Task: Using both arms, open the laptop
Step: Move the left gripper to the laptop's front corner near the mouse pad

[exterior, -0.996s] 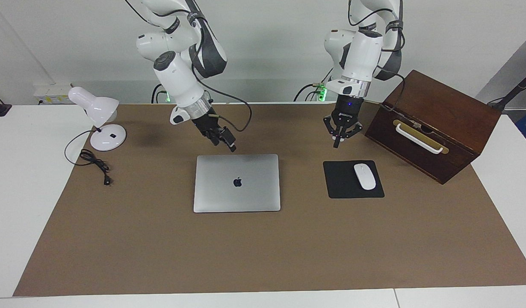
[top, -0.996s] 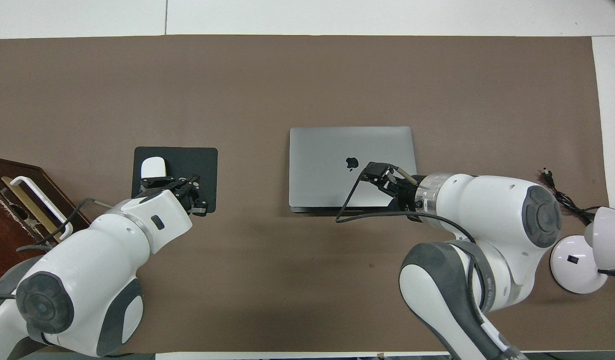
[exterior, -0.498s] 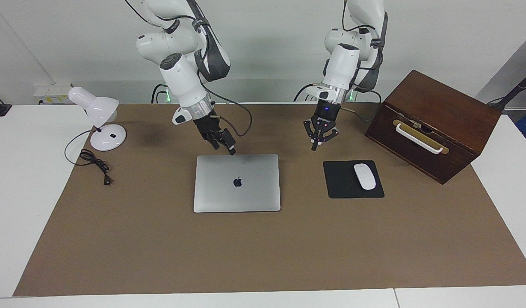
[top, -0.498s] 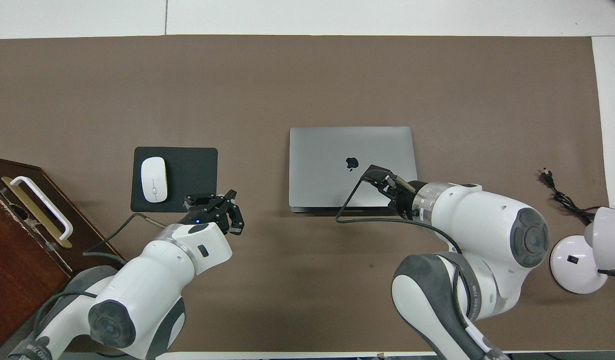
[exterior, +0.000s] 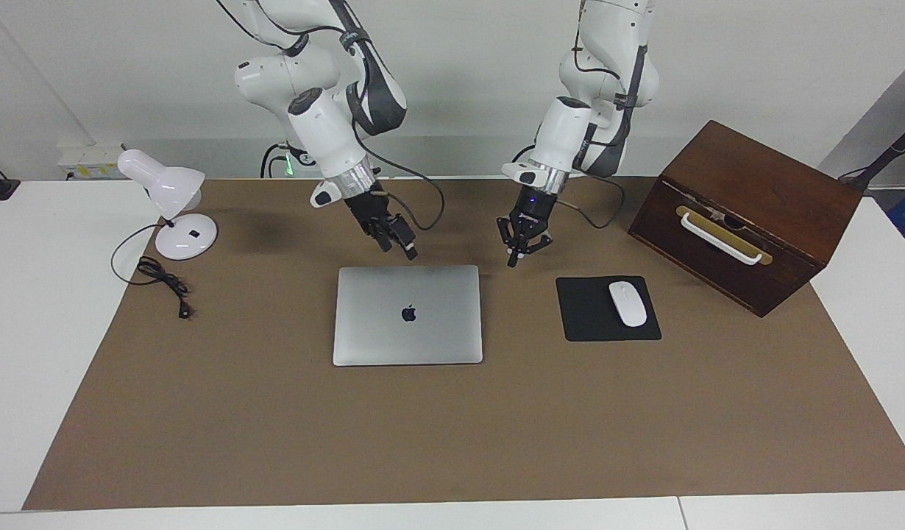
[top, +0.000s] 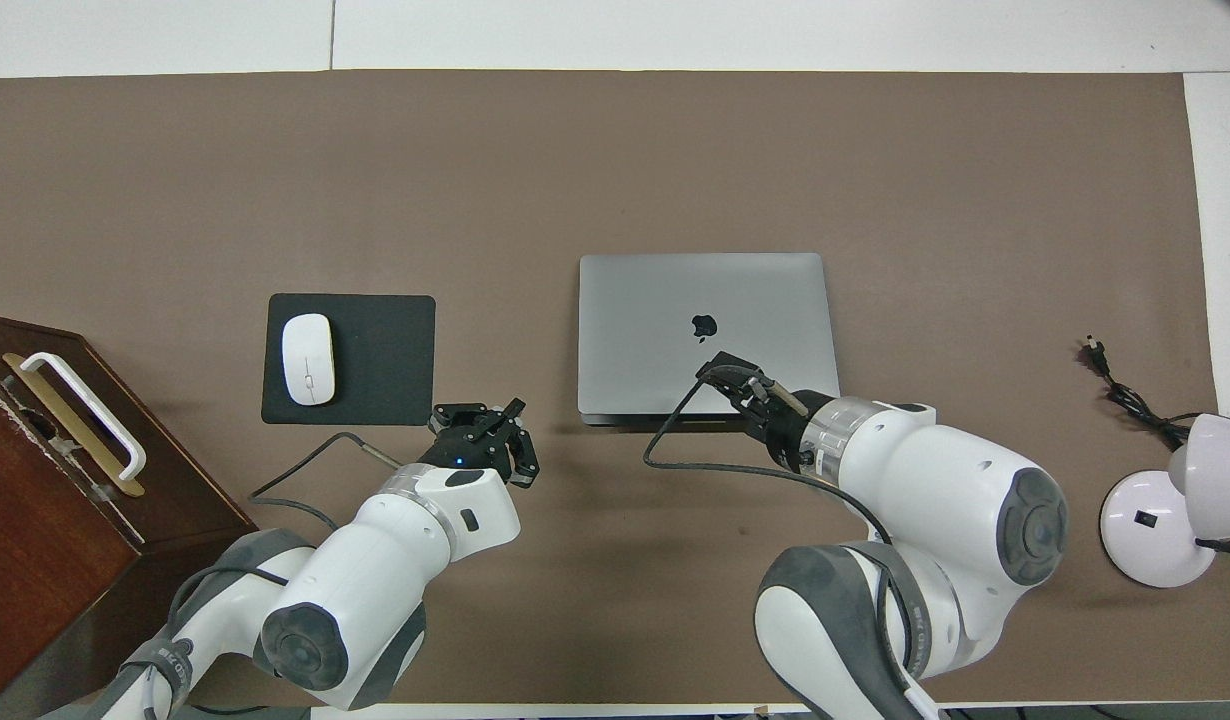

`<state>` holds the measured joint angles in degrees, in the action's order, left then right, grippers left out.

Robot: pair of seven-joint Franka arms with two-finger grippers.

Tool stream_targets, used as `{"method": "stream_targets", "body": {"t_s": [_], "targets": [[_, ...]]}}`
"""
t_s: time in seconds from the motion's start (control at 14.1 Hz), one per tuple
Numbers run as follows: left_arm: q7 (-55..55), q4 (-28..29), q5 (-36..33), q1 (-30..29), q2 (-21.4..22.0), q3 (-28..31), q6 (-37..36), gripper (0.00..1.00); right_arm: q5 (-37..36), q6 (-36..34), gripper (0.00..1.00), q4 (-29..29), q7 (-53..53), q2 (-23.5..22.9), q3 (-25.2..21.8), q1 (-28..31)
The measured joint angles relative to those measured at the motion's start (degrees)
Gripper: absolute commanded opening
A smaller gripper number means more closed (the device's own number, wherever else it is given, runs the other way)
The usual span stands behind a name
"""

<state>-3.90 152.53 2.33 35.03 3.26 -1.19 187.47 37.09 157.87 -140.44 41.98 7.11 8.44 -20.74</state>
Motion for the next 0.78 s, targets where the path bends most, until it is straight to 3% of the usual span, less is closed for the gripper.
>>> {"method": "stream_targets", "body": {"t_s": [0.43,0.78], "targets": [[0.0,0.5,0.0,3.0,-7.9,0.0,10.9,0.00,0.2,-0.1,1.00,-2.5,-0.2,0.9,0.0,-0.4],[0.0,-0.6,0.0,3.0,-10.2,0.0,11.9,0.00,0.2,-0.2,1.00,-3.6,-3.2,0.4,0.0,-0.4]]}}
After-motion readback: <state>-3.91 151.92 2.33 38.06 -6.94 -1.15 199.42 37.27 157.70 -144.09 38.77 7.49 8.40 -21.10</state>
